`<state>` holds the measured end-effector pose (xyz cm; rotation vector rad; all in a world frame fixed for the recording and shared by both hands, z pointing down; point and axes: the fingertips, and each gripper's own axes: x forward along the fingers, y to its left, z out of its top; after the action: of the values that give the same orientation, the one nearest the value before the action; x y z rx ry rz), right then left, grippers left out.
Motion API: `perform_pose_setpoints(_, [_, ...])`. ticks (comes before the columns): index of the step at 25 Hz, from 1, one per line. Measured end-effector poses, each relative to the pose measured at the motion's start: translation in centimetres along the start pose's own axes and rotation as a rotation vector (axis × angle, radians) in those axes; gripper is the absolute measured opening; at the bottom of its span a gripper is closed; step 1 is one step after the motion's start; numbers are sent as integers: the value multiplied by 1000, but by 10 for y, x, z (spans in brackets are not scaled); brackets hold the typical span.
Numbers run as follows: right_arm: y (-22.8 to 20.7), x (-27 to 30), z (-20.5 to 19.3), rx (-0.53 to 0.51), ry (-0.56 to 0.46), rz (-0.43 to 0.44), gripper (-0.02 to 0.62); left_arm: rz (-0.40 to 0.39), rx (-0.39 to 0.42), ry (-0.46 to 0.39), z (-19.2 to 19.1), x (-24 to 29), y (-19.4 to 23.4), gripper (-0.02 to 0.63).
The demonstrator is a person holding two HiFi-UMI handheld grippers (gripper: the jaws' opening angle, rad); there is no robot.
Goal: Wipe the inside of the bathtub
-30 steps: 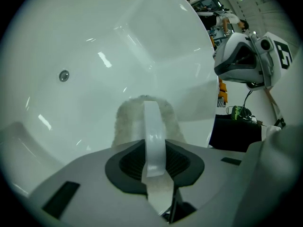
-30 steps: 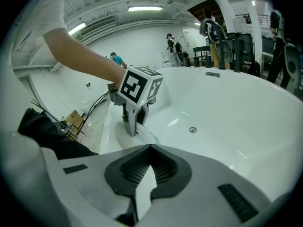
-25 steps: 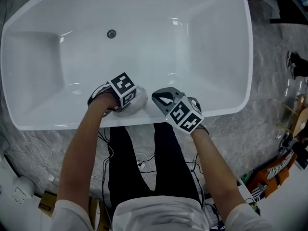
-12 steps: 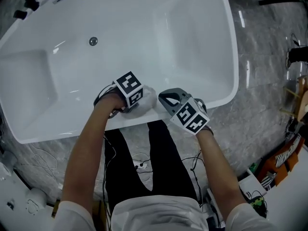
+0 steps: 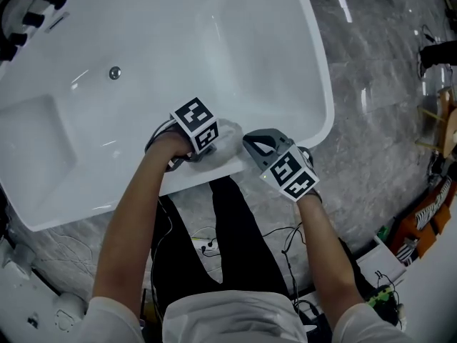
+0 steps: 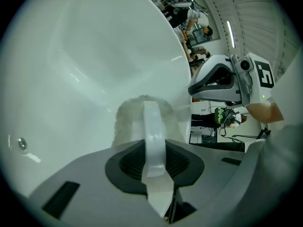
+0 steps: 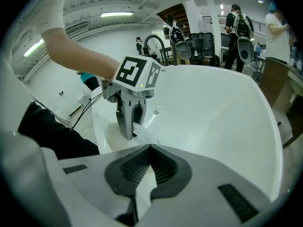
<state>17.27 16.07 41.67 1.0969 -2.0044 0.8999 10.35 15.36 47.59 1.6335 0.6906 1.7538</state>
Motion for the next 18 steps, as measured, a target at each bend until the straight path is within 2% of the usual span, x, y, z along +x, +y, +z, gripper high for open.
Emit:
perform_pose_setpoints(9, [-48, -52, -42, 119, -18, -123, 4, 7, 86, -18, 83, 26, -27, 97])
perform_pose_setpoints(14, [-64, -75, -49, 178, -60, -166, 3, 13, 134, -72, 125, 35, -45, 97])
perform_pose_setpoints(18, [-76, -90, -49, 198, -95, -213, 3, 51, 152, -99, 141, 38, -56, 97])
